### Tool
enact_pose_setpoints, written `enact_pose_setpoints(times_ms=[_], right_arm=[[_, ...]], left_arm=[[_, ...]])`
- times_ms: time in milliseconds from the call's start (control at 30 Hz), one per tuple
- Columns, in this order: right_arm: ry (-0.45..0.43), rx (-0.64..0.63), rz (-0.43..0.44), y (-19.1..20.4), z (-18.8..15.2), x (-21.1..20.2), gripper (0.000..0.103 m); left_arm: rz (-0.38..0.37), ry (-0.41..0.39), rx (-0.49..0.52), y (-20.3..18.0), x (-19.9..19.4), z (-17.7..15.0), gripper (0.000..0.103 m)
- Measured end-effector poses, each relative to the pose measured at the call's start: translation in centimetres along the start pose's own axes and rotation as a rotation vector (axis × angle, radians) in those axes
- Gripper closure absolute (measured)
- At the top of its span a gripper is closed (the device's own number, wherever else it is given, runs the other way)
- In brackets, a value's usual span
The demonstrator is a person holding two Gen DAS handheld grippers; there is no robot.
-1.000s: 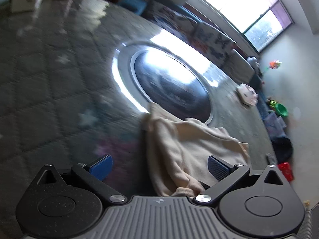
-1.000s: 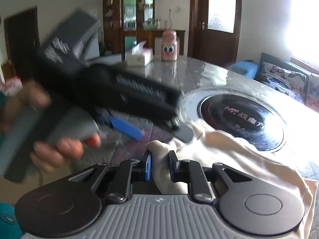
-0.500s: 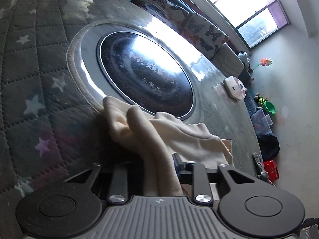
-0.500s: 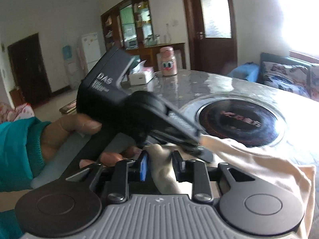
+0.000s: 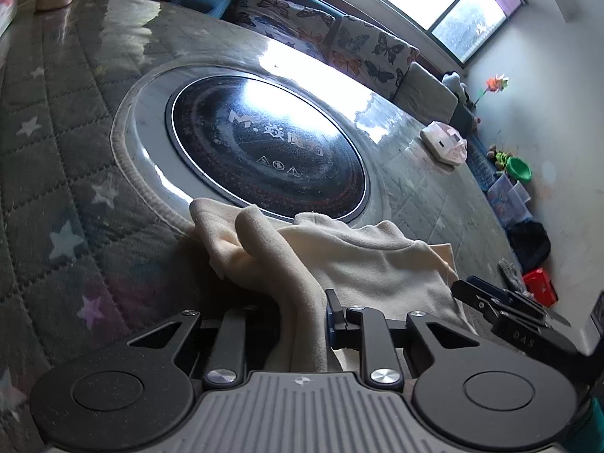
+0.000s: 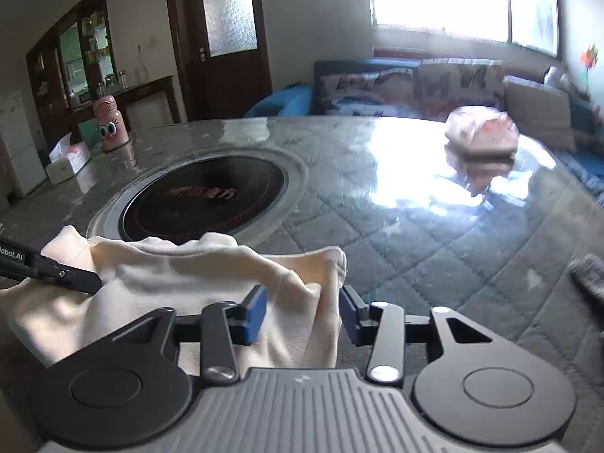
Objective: Fold clothes
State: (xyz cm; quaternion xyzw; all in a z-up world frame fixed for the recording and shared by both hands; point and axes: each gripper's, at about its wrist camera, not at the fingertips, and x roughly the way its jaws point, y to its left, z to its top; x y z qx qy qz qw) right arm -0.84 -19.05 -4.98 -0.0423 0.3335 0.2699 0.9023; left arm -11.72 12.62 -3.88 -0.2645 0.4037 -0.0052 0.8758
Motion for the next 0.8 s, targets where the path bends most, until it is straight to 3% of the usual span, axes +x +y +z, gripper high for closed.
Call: enact_pose_setpoints(times_ms=[100, 133, 167, 267, 400, 800], right_arm=[[0.007, 0.036, 0.012, -0.5, -0.4, 1.0, 0.057], [0.005, 0.04, 0.025, -0.4, -0.5, 1.3, 0.063], [0.003, 0.045, 0.038, -0.4, -0.5, 1.6, 0.08], [-0.013, 0.012, 0.043, 0.1, -0.7, 0.6, 0.092], [-0.071, -0.031, 0.016, 0.1, -0.1, -1.5, 0.094], [-0.226, -0.078, -0.235, -5.6, 4.9, -8.9, 0.094]], left_arm=[[0.019, 0.001, 0.039, -0.6, 0.2, 0.2, 0.08], [0.024, 0.001, 0.052, -0.8, 0.2, 0.3, 0.08], [0.029, 0.002, 0.063, -0.9, 0.3, 0.5, 0.08], [0.043, 0.0, 0.098, -1.7, 0.4, 0.9, 0.081], [0.035, -0.026, 0.199, -4.2, 0.3, 1.9, 0.082], [-0.098, -0.058, 0.383, -14.7, 5.0, 6.2, 0.084]])
